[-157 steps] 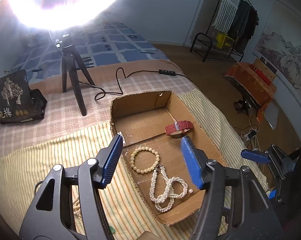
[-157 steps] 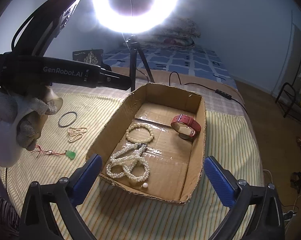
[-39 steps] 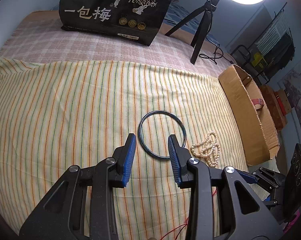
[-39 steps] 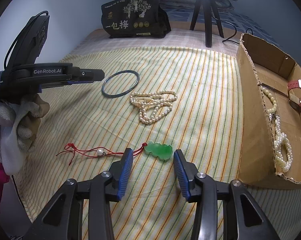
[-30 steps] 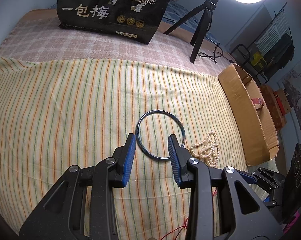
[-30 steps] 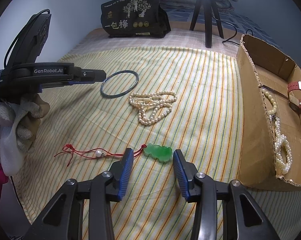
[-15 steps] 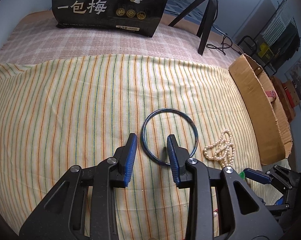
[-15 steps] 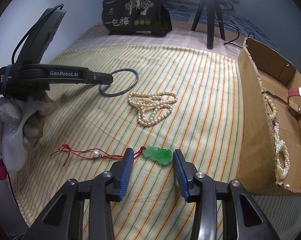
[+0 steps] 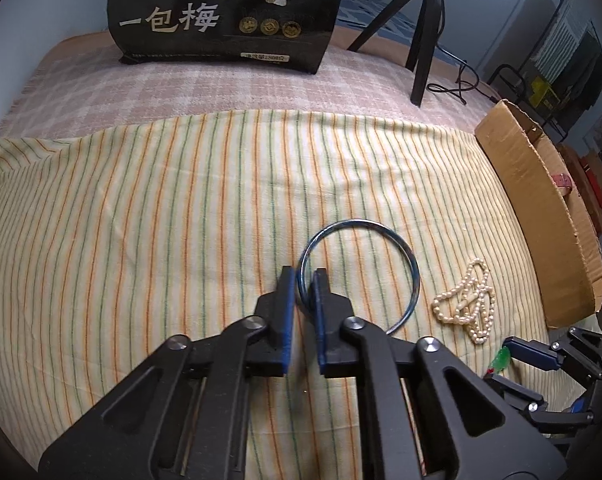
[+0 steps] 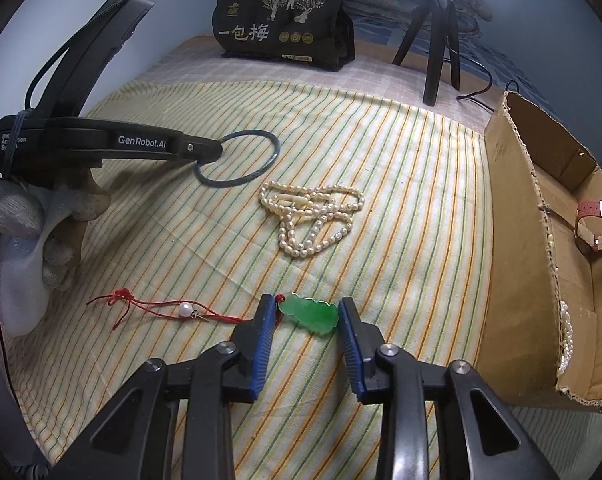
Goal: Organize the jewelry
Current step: 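Close right tool on the jade pendant while left tool grasps the black bangle, then carry pendant in right tool and bangle in left tool over the box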
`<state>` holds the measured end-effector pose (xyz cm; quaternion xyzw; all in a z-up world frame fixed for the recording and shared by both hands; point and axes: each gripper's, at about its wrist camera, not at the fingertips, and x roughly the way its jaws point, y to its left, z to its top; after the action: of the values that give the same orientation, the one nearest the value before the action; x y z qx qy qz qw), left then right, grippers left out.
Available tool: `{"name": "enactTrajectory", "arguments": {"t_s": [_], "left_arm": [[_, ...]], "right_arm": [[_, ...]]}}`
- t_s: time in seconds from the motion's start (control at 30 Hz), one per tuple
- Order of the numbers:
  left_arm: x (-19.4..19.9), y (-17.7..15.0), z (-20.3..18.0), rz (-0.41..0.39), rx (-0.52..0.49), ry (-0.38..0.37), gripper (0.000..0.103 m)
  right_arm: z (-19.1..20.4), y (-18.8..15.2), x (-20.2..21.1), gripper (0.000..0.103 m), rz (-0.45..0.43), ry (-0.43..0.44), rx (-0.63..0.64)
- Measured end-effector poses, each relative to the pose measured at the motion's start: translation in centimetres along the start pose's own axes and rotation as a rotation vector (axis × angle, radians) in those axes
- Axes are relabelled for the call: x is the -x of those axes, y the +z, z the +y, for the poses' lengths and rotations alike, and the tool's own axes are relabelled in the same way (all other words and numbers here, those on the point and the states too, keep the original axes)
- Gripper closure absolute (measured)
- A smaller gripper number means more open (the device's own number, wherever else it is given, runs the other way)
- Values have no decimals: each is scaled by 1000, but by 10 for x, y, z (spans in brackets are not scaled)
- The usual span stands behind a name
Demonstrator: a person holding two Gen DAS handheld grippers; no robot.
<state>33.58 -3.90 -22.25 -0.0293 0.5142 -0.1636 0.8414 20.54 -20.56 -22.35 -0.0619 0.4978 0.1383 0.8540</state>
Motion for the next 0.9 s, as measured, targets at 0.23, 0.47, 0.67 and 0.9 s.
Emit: {"name": "enactTrajectory", "arguments": {"t_s": [0.23,0.47,0.67,0.9], "left_arm": [[7,-5,3,-31,25,-2,101],[27,-12,9,-72,31,2,101],[56,-14,11,-119,30,-5,102],[86,-15,4,-169,2,-12,102]], "right_arm": [[0,-2,4,74,-11,8,5],[-2,-9,12,74,-25,31,2],[-4,-14,29,74,-52,40,4],[-4,-17,60,74,-97,39,22]]}}
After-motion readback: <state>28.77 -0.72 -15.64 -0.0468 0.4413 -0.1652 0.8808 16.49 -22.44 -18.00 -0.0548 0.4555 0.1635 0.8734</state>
